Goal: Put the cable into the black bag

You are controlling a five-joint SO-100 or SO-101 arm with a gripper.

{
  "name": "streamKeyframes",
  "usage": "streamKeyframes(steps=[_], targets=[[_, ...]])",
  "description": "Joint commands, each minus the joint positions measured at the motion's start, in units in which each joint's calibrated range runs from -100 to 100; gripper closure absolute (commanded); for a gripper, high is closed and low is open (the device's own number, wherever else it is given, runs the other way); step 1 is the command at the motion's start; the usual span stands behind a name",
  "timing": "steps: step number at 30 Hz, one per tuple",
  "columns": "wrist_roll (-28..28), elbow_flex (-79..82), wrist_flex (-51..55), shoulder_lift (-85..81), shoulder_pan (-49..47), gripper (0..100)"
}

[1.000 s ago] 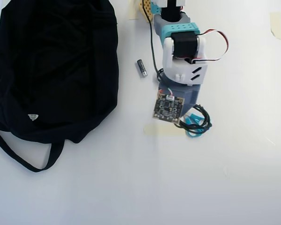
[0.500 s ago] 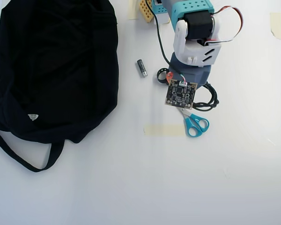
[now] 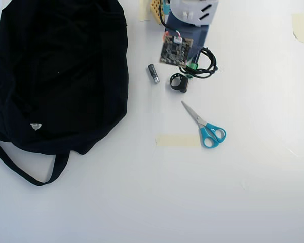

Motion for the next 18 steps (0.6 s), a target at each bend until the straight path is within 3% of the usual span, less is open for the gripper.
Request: streamKeyframes(steps=[1, 6, 10, 13, 18], targets=[[-0.2, 7.4, -0.9, -10.8, 3.2, 98], [-0.5, 9.6, -1.0, -17.1, 8.9, 98], [-4.1, 8.8, -1.7, -18.9, 13.7, 98], [-7.5, 9.3, -5.5, -19.0, 18.4, 98], [-7.6, 9.7, -11.0, -18.0, 24.4, 98]])
